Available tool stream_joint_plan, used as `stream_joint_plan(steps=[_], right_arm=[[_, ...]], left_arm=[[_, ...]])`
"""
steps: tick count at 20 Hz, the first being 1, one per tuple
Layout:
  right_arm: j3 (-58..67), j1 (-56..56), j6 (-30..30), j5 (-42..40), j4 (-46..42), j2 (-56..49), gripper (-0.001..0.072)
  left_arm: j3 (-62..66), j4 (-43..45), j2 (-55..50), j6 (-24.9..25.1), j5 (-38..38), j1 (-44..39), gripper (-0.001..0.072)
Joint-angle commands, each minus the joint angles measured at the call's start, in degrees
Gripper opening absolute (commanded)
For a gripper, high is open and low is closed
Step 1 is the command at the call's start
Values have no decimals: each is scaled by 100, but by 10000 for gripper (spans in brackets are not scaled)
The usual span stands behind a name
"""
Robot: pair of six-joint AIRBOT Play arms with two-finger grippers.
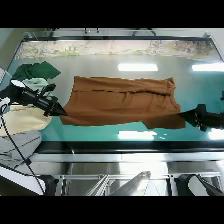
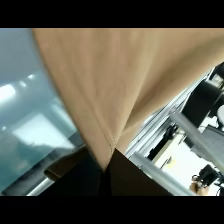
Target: Fold the shirts.
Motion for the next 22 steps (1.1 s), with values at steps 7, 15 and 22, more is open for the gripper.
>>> stream_joint_plan(steps=[7, 15, 22], right_arm=[[1331, 809, -868, -1838, 927, -2159, 21], [3744, 1207, -1005, -2319, 911, -4450, 21], [4142, 1475, -1108, -2404, 297, -5130, 29]], left_arm=[[2535, -1617, -1327, -568, -59, -199, 27], [4282, -2277, -2806, -1161, 1060, -225, 27], [3696, -2402, -2870, -647, 1694, -254, 246]])
